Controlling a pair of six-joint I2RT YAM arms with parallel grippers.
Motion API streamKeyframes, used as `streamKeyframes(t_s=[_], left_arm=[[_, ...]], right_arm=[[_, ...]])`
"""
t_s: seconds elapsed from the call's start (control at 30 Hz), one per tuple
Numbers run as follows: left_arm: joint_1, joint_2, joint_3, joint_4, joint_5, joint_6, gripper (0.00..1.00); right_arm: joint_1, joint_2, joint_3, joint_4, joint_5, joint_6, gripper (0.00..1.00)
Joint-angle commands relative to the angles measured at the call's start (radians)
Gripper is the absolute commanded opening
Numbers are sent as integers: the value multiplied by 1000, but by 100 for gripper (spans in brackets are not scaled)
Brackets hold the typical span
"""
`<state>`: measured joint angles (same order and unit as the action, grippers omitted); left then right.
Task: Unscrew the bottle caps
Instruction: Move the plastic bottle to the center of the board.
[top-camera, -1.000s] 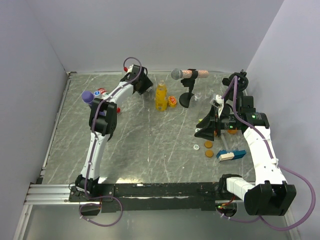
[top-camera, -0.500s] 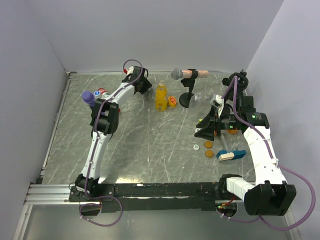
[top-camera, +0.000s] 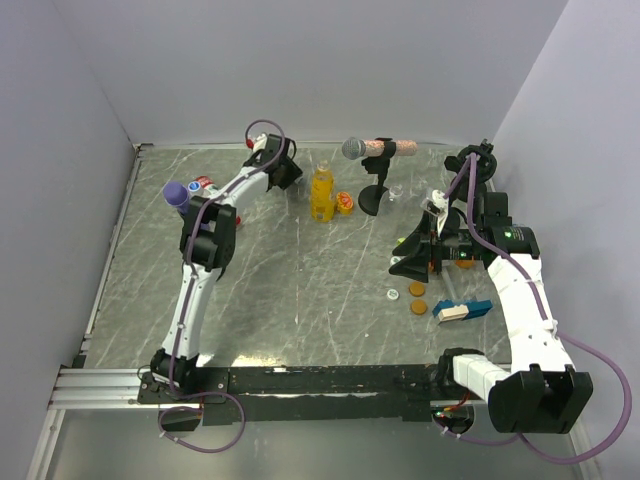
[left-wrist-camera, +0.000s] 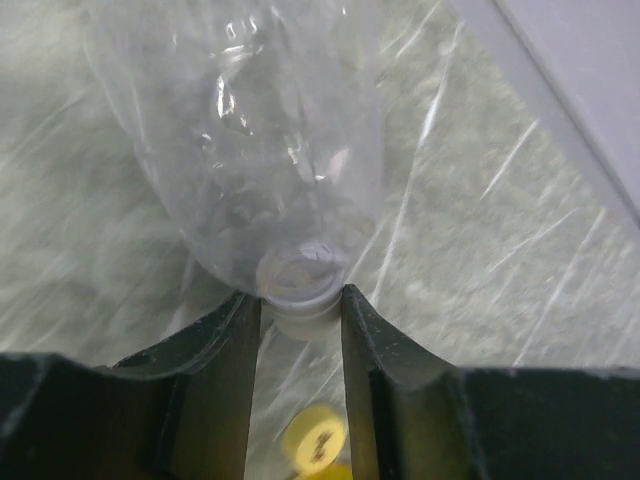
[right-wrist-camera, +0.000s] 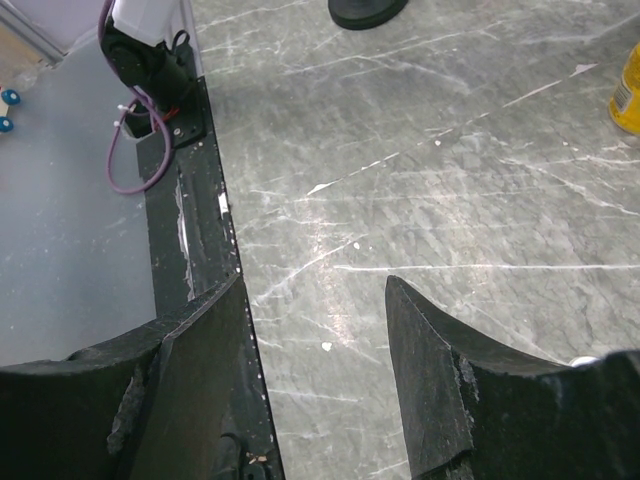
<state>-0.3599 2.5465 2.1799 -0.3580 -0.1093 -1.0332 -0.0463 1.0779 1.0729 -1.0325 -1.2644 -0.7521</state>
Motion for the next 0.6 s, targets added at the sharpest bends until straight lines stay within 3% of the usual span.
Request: streamKeyframes(t_s=[0.0,0.4,0.57], left_arm=[[-1,-126,-178,-72,-59,83,35],[9,-432,-590,-29,29,317,37],[10,-500,-674,-48,85,389,41]], right_arm=[[-6,-24,-5,23,-39,-16,65],[-6,-45,-13,32,-39,-9,66],[-6,-47,-14,35,-39,-6,66]])
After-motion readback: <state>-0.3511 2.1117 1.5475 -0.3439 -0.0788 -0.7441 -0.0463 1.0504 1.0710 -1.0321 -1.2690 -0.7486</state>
